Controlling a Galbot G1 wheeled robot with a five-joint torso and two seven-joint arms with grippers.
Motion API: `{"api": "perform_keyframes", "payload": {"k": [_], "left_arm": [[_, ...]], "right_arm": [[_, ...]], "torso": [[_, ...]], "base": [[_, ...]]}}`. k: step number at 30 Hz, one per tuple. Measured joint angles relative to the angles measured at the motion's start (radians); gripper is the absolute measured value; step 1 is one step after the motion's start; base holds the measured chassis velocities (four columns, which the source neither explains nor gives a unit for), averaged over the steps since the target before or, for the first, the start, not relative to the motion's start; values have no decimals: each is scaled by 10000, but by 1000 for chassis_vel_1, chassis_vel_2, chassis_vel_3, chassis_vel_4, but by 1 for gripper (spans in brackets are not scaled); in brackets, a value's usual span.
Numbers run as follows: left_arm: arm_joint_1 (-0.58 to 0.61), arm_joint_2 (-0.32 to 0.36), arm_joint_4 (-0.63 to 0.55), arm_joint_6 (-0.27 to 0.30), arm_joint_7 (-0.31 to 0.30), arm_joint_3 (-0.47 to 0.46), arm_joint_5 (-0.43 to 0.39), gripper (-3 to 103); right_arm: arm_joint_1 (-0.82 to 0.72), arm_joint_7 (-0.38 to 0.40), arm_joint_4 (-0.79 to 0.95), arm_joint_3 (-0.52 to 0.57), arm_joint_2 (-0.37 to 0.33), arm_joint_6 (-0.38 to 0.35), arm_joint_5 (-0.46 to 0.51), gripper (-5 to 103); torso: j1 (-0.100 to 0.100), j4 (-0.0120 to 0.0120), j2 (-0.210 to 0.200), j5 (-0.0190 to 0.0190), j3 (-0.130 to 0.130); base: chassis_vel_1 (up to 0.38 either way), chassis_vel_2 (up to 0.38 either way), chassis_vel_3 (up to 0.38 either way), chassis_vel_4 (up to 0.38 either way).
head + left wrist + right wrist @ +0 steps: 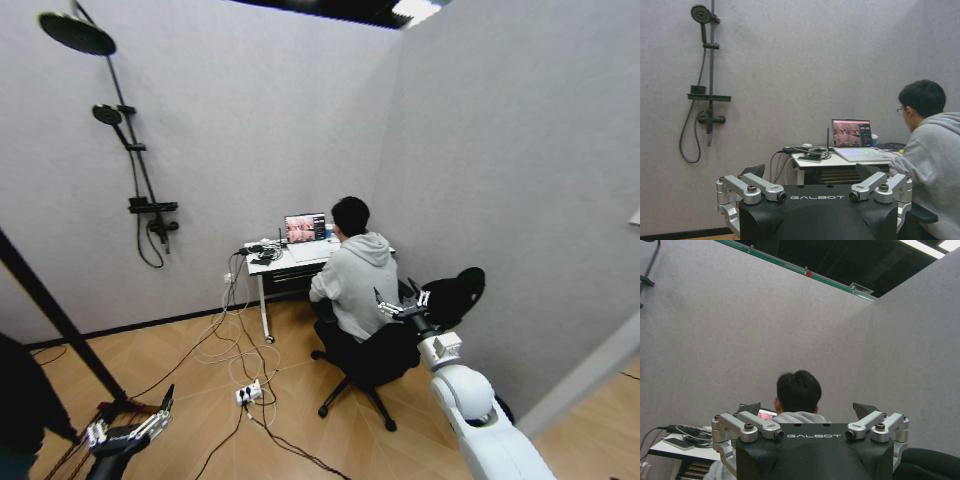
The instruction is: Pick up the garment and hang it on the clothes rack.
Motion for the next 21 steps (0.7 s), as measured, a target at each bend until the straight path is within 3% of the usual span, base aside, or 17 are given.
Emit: {"api": "perform_keyframes", "payload": {"k": [6,21], "left_arm": [[0,0,0,0,0,0,0,100],[1,0,-1,0,-2,0,0,100]], "right_arm": [[-47,29,-70,-7,-6,37,35,100],[77,52,-304,-91,-110,248,117,100]], "torso": [[-1,5,1,-1,-1],[-6,5,4,0,-2]], "base": [[-11,-108,-105,0],[141,-134,-137,134]]}}
